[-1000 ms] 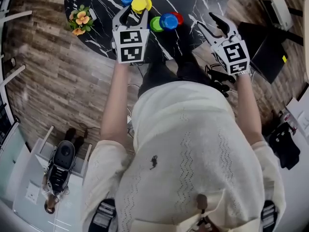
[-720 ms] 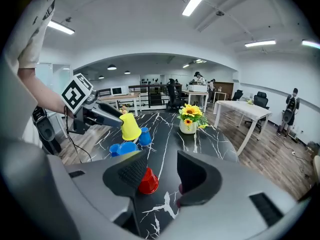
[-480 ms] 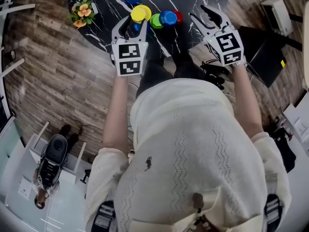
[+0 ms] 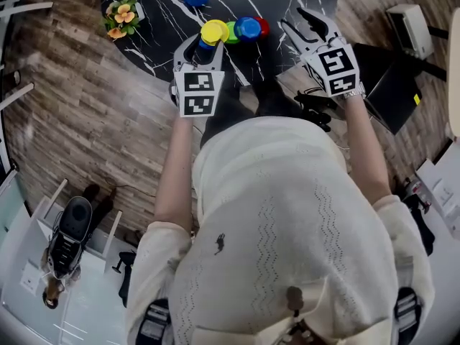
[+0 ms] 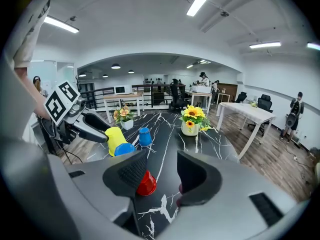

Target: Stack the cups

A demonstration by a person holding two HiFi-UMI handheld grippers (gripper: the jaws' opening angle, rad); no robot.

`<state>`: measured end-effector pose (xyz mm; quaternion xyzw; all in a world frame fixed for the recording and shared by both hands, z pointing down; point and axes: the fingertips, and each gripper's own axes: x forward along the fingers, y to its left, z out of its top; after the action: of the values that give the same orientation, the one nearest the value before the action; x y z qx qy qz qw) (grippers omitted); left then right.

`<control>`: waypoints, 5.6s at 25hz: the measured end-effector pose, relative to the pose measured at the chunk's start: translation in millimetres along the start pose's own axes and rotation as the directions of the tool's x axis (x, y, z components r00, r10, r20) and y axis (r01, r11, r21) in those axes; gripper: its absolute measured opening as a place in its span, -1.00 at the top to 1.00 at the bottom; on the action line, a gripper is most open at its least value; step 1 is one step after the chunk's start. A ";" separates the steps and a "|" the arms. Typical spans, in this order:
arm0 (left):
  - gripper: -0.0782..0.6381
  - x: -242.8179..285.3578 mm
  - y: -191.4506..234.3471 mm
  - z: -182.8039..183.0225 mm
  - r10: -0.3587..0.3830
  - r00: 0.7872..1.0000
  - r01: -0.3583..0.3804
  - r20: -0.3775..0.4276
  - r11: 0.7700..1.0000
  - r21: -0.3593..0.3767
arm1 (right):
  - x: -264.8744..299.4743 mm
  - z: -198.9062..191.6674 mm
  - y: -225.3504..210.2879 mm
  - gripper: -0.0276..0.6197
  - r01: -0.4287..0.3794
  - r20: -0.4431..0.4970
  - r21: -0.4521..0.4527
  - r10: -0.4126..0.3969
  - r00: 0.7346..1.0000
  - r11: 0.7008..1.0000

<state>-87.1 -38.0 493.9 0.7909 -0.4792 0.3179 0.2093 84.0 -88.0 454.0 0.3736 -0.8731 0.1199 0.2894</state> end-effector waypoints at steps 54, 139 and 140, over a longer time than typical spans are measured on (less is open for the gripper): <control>0.03 127.1 125.7 16.7 -0.054 0.998 0.053 0.015 0.997 0.051 | 1.5 -19.9 -13.0 0.32 0.262 -0.149 0.121 -0.244 0.958 0.957; 0.16 -33.0 -55.3 73.4 -0.026 0.999 0.025 0.022 0.999 0.028 | -45.9 17.9 -34.3 0.89 0.074 0.103 -0.004 -0.073 0.992 0.997; 0.16 -33.1 -55.1 73.4 -0.026 0.999 0.026 0.025 0.999 0.024 | -45.6 18.2 -33.8 0.89 0.073 0.103 -0.005 -0.072 0.992 0.997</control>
<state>-27.1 -39.0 417.1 0.8034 -0.4676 0.3109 0.1982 126.0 -92.5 412.1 0.4098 -0.8731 0.0861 0.2497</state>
